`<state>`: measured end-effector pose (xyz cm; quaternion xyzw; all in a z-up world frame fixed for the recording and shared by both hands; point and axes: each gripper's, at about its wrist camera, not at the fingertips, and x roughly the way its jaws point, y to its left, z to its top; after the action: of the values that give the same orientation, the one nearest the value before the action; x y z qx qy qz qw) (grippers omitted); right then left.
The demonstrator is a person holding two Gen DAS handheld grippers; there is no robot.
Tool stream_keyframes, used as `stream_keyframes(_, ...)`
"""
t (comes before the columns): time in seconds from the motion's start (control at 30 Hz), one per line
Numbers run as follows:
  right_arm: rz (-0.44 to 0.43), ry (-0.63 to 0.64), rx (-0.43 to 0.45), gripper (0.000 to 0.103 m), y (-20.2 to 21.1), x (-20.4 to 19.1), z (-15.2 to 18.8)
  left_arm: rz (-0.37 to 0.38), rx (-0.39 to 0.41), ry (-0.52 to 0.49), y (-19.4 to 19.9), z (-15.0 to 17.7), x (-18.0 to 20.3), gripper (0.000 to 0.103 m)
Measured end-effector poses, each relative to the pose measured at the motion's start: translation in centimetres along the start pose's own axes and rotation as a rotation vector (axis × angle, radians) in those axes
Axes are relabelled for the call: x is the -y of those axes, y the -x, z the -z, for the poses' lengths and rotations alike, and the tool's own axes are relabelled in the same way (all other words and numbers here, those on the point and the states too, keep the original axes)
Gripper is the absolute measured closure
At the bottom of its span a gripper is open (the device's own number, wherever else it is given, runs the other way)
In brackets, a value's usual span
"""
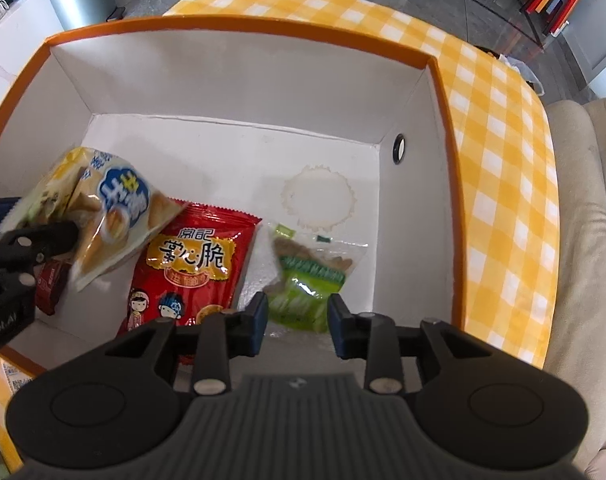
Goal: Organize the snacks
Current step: 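Carry both bags into the orange box and open both tools to release them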
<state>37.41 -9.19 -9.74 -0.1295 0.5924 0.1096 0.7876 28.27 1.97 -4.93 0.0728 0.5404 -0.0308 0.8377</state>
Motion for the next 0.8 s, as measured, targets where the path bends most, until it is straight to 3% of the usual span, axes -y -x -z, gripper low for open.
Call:
stream_keyframes(0.07, 0.006, 0.0, 0.009, 0.061, 0.5, 0.0, 0.0, -0.007, 0.026, -0.001, 0.6, 0.0, -0.1, 0.047)
stream_keyframes(0.23, 0.015, 0.005, 0.05, 0.052, 2.3, 0.1, 0.1, -0.016, 0.083, -0.008, 2.7, 0.0, -0.2, 0.037)
stream_keyframes(0.53, -0.001, -0.029, 0.188, 0.047, 7.1, 0.1, 2.4, -0.042, 0.255, 0.012, 8.2, 1.8, -0.4, 0.031)
stream_keyframes(0.8, -0.032, -0.042, 0.344, 0.045, 12.1, -0.7, 7.2, -0.018, 0.359, 0.037, 12.4, 5.9, -0.3, 0.03)
